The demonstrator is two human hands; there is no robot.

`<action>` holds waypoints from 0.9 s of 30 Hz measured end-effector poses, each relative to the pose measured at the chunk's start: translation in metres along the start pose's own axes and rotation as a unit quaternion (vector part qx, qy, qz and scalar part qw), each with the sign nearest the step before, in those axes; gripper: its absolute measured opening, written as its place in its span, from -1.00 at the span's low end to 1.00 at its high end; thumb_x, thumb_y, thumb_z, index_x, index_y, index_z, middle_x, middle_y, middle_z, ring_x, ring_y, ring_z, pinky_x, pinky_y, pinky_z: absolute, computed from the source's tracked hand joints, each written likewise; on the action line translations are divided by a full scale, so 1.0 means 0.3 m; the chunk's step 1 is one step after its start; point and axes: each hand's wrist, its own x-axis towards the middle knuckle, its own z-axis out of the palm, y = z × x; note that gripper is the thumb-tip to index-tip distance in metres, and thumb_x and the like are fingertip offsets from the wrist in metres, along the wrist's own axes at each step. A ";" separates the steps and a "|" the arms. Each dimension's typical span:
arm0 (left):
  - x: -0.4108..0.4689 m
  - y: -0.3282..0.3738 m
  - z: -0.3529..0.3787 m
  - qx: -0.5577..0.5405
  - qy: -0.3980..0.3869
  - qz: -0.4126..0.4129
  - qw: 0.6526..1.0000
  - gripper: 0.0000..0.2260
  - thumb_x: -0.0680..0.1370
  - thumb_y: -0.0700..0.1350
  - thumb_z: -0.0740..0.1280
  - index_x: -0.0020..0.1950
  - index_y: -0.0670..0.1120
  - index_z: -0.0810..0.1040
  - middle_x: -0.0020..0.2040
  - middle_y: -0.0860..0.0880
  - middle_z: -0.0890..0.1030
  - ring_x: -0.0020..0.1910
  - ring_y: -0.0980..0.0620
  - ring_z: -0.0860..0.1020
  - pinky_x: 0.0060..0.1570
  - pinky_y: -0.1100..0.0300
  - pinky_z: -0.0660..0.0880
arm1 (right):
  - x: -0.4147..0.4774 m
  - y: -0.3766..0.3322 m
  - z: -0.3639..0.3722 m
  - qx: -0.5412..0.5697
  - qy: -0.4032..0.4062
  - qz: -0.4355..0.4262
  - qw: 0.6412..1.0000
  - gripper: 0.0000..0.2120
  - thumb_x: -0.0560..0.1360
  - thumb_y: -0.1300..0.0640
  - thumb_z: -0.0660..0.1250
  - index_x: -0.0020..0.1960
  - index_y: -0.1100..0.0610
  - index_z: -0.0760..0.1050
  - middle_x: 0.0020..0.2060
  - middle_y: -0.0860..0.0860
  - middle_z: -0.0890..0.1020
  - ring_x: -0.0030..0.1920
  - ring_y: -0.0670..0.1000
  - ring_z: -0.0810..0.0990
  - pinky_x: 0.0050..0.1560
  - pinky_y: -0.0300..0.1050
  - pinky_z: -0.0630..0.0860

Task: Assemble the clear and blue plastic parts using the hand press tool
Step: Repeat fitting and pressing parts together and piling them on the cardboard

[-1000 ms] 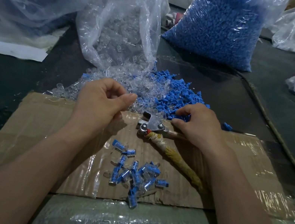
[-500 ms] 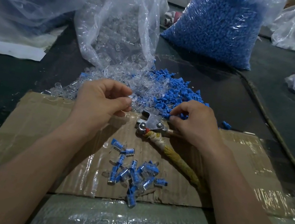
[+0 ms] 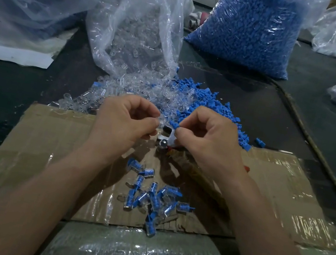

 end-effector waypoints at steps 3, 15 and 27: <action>-0.011 0.007 0.008 0.035 0.002 0.040 0.999 -0.83 0.40 -0.30 0.42 -0.24 -0.02 0.58 -0.34 0.00 0.63 -0.35 0.10 0.62 -0.32 0.36 0.55 | -0.001 -0.001 0.012 -0.020 -0.015 0.009 1.000 -0.77 0.36 0.27 0.40 -0.35 0.01 0.45 -0.40 -0.06 0.56 -0.35 -0.10 0.55 -0.34 -0.26 0.52; -0.039 0.019 0.019 0.154 0.008 0.180 0.972 -0.76 0.41 -0.29 0.42 -0.07 0.04 0.59 -0.25 0.20 0.57 -0.20 0.19 0.57 -0.22 0.44 0.50 | -0.005 0.002 0.019 -0.011 -0.003 0.006 1.000 -0.82 0.37 0.17 0.43 -0.33 -0.01 0.47 -0.44 -0.08 0.57 -0.41 -0.16 0.55 -0.38 -0.31 0.52; -0.005 0.024 -0.005 -0.153 -0.073 -0.071 0.983 -0.86 0.24 -0.23 0.39 -0.22 -0.17 0.58 -0.40 -0.05 0.63 -0.44 0.10 0.57 -0.42 0.35 0.51 | -0.009 0.003 0.026 0.073 -0.017 -0.087 0.993 -0.78 0.38 0.16 0.39 0.03 0.01 0.54 -0.15 -0.17 0.60 -0.11 -0.13 0.62 -0.08 -0.21 0.58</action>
